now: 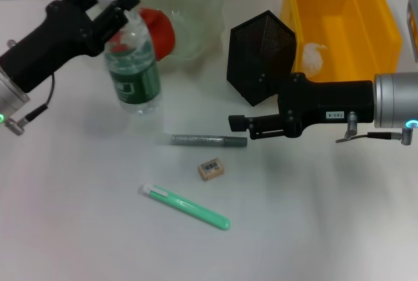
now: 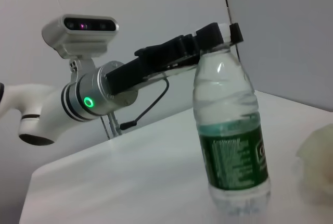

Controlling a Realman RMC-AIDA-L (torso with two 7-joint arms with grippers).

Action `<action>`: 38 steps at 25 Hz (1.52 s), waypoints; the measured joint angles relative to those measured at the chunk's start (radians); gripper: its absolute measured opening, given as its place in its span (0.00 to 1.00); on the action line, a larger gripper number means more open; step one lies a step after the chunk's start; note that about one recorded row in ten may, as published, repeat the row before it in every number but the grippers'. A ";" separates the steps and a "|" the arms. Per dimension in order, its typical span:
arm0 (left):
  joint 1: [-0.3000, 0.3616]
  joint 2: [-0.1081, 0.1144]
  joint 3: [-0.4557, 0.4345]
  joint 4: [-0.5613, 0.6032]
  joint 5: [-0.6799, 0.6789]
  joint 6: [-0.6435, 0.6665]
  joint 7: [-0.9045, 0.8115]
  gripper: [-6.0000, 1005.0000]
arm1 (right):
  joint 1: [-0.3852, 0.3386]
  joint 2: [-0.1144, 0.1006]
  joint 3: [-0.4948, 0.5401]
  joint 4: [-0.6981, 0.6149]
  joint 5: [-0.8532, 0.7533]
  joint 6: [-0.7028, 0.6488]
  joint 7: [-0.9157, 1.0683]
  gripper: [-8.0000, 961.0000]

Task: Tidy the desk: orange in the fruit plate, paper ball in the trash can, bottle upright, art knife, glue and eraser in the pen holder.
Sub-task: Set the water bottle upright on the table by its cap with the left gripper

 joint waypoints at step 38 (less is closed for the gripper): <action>-0.027 -0.008 -0.048 -0.065 -0.006 -0.272 0.253 0.50 | -0.039 -0.001 0.000 0.054 0.007 0.053 -0.078 0.86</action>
